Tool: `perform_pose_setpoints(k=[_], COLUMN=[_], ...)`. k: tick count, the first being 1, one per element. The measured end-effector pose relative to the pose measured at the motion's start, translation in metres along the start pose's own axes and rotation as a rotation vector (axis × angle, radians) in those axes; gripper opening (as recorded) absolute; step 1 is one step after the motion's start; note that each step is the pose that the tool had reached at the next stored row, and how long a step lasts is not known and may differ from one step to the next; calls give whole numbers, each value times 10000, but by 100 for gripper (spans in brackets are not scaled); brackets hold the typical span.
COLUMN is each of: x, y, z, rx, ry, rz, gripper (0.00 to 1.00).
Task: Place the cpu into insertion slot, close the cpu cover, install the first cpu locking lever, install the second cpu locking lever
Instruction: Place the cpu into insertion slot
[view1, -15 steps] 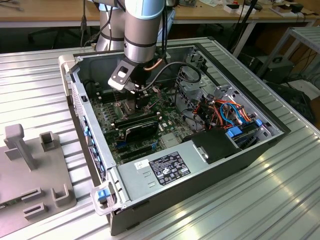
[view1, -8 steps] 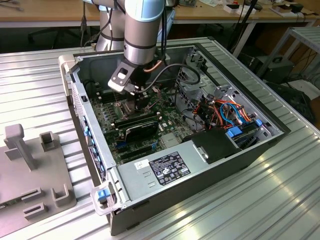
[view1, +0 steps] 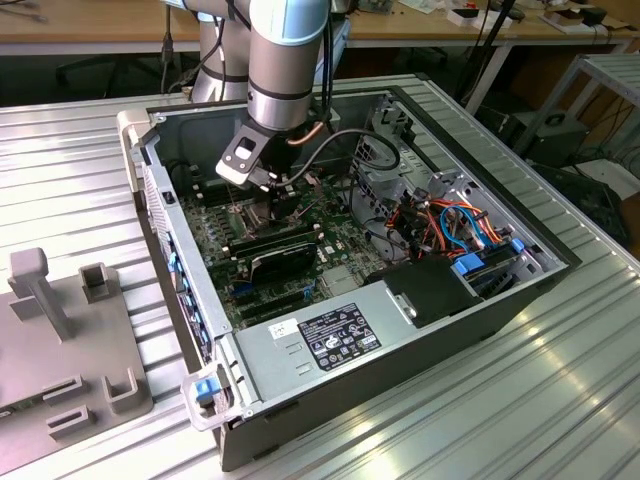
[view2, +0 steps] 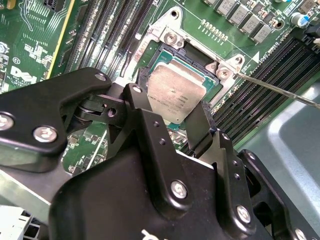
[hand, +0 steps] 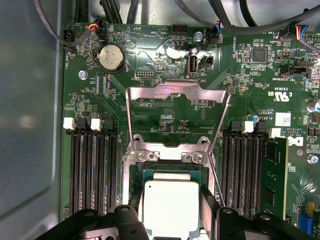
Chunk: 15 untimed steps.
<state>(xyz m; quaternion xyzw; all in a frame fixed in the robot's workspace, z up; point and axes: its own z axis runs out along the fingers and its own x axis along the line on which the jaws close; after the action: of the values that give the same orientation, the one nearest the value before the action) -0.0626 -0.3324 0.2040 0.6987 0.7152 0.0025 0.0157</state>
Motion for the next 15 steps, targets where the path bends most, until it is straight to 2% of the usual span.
perform_pose_setpoints(k=[15], x=[3], y=[-7], z=[29], rx=[13], ry=[-1], rz=[109], gripper=[54])
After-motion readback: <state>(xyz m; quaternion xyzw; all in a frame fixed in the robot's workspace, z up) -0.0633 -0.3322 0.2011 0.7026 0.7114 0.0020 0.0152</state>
